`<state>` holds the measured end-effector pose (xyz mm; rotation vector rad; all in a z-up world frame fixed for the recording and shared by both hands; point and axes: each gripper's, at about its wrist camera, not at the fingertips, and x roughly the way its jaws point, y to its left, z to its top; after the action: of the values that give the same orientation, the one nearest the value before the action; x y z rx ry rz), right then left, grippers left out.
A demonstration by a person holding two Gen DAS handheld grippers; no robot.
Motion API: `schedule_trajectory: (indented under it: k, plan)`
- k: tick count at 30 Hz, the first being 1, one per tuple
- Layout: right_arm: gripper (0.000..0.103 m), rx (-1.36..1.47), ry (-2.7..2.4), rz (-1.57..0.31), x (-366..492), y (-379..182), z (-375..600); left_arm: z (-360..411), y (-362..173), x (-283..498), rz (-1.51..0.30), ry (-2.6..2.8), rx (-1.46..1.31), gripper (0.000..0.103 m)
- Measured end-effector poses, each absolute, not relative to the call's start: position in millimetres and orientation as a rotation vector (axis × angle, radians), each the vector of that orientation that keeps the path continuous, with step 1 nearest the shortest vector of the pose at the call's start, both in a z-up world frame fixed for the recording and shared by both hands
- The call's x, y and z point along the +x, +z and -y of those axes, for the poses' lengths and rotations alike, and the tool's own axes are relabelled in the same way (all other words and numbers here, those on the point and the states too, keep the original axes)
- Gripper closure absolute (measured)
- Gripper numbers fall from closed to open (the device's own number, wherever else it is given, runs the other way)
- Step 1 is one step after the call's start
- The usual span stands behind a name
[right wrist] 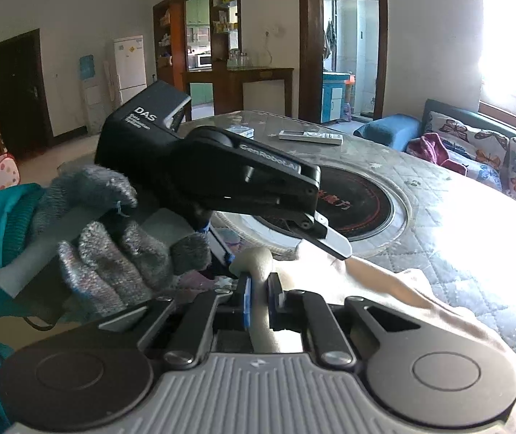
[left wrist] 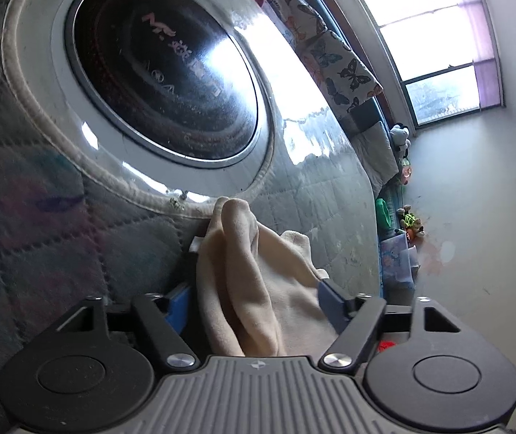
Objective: Fold clothes
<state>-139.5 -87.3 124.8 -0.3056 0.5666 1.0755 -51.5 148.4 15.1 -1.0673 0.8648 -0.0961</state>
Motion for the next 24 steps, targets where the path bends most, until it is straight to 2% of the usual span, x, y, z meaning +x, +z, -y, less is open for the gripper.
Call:
schedule_trajectory:
  k: [1,5,6,10,13,17,24]
  plan:
    - [0.095,-0.301,1.077,-0.568,-138.9,124.0,88.0,-149.2,12.4,-52.0,-0.871,-0.093,-1.083,0.045]
    - [0.095,-0.294,1.084,-0.571,-138.1,121.1,87.5,-152.9,4.0,-54.2,-0.884,-0.094,-1.129,0.059]
    - [0.095,-0.294,1.087,-0.57,-138.5,120.5,86.8,-154.0,2.0,-55.0,-0.887,-0.085,-1.136,0.067]
    - [0.095,-0.293,1.087,-0.578,-141.8,116.9,88.3,-159.5,-3.3,-57.4,-0.892,-0.07,-1.155,0.08]
    - [0.095,-0.29,1.082,-0.586,-141.8,114.2,88.6,-159.7,-4.6,-57.8,-0.89,-0.065,-1.143,0.086]
    - [0.088,-0.275,1.062,-0.594,-141.5,113.6,95.4,-159.4,-2.7,-58.3,-0.881,-0.062,-1.119,0.087]
    - [0.083,-0.214,0.891,-0.607,-132.2,113.3,144.3,-157.0,-1.7,-58.6,-0.874,-0.071,-1.091,0.087]
